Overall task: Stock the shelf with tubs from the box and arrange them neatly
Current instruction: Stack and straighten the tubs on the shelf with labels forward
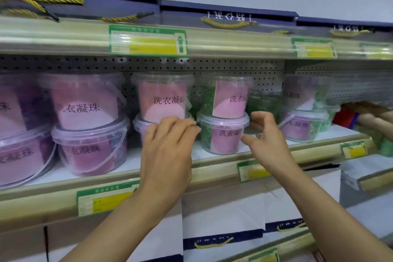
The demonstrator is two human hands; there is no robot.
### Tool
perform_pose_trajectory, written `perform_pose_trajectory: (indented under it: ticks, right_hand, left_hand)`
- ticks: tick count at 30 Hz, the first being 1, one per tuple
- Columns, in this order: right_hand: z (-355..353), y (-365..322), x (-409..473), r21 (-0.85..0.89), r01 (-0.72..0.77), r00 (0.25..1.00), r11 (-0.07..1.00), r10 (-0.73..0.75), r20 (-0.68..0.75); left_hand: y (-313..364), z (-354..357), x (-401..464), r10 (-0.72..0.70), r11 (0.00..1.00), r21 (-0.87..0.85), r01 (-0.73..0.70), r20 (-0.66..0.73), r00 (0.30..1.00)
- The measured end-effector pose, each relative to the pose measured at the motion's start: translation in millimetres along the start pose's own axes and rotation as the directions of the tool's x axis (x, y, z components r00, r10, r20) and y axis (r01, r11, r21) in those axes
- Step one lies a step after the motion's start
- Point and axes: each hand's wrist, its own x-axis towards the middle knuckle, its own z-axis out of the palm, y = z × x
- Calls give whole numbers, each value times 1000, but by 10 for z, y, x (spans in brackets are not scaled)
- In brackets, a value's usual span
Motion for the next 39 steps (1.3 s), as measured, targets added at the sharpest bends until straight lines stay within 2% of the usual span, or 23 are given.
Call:
perform_pose_trajectory:
  ticks: [2,8,12,14,16,19,24,27,32,39]
  right_hand:
    - [2,8,14,35,10,997,999,-13,73]
    - [14,26,12,18,88,996,996,-88,32]
    - [-91,103,16,-42,114,988,993,-109,114]
    - [-209,186,25,-147,130,987,981,-114,111]
    - [-381,280,39,-267,156,988,951,-147,50]
    - [-703,434,116,-425,240,952,873,-297,-73]
    - [-1182,775,426,-576,167,940,800,-305,-151]
    - [-1333,978,565,-593,166,952,788,-285,-112]
    - [-1413,1147,714,-579,292,912,762,-404,-72]
    - [-1670,1332,841,-471,314,919,824,-388,-66]
  left_hand:
    - [25,45,30,23,999,22,-23,30,999]
    - [187,151,148,38,993,102,-58,183,982]
    - [252,205,141,-10,986,162,-35,269,963]
    - [305,211,150,-40,984,176,-7,260,965]
    - [396,222,181,-65,983,180,27,208,976]
    - [608,264,258,-56,991,124,43,106,993]
    - [1108,478,357,-65,998,-8,66,78,995]
    - [1353,631,395,-121,987,-94,133,124,985]
    - [1615,802,640,-221,953,-150,262,246,944]
    - [1524,1352,1243,-350,909,-81,410,387,853]
